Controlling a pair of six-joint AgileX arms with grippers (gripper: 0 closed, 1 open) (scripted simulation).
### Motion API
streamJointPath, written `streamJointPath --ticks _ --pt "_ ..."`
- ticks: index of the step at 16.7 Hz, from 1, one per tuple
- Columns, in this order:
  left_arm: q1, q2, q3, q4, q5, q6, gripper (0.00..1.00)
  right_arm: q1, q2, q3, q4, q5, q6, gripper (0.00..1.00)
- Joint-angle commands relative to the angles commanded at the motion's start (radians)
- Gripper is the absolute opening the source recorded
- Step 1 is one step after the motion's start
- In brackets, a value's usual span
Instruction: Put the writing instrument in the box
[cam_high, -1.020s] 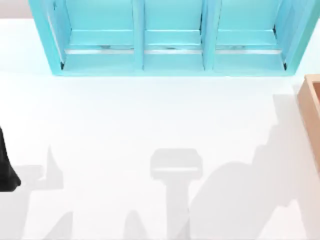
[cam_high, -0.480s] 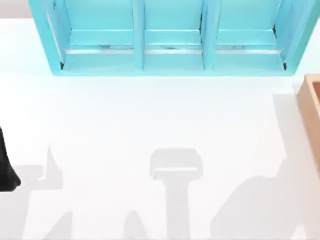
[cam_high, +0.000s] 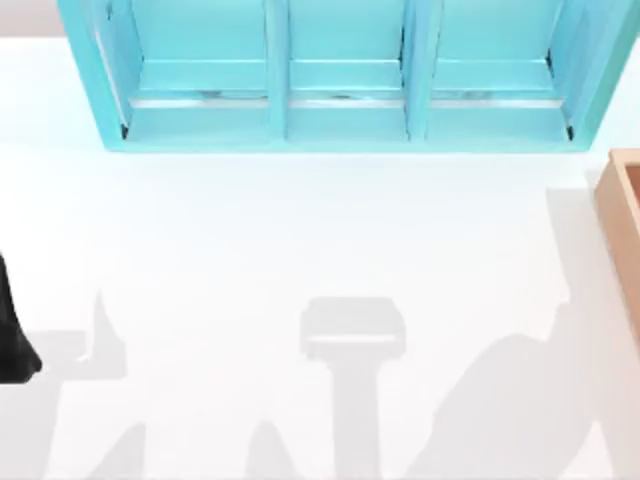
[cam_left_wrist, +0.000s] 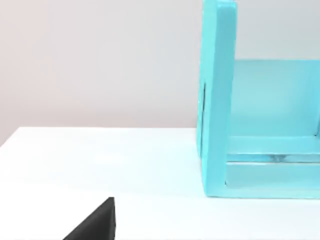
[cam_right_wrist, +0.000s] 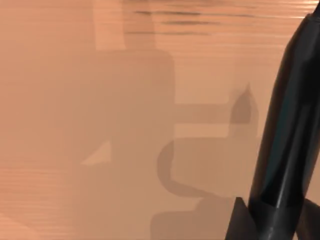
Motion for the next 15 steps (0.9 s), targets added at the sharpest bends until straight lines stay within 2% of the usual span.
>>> streamJointPath --ticks 8,15 --pt "0.0 0.0 0.0 0.0 0.0 0.0 1.0 -0.017 -0.013 -0.043 0.077 -0.023 0.013 0.0" --pt "0.0 0.0 0.0 0.0 0.0 0.0 1.0 -0.017 -0.013 -0.043 0.077 -0.023 0.013 0.53"
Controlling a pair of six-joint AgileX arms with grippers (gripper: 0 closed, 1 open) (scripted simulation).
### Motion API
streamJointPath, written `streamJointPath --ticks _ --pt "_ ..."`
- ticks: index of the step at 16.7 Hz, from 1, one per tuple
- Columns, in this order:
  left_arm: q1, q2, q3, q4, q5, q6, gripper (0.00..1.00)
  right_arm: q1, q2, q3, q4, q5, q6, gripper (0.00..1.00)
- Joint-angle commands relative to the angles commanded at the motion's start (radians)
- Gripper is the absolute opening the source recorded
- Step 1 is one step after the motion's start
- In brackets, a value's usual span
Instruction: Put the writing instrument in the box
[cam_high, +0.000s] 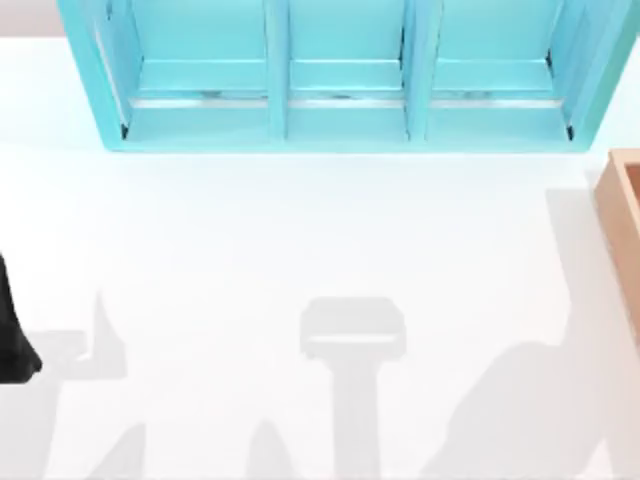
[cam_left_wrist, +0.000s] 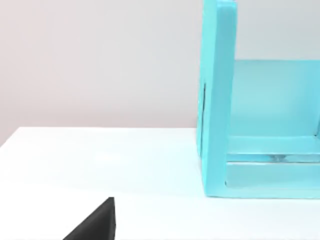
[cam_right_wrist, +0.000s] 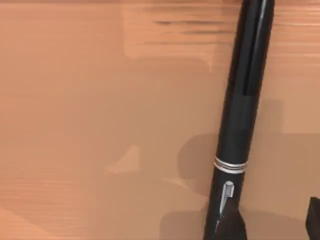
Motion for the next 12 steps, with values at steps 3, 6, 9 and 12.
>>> streamJointPath --ticks 3,6,9,12 --pt "0.0 0.0 0.0 0.0 0.0 0.0 1.0 0.0 0.0 0.0 0.0 0.0 0.0 0.75" --pt "0.0 0.0 0.0 0.0 0.0 0.0 1.0 0.0 0.0 0.0 0.0 0.0 0.0 0.98" --pt "0.0 0.0 0.0 0.0 0.0 0.0 1.0 0.0 0.0 0.0 0.0 0.0 0.0 1.0" --pt "0.0 0.0 0.0 0.0 0.0 0.0 1.0 0.0 0.0 0.0 0.0 0.0 0.0 1.0"
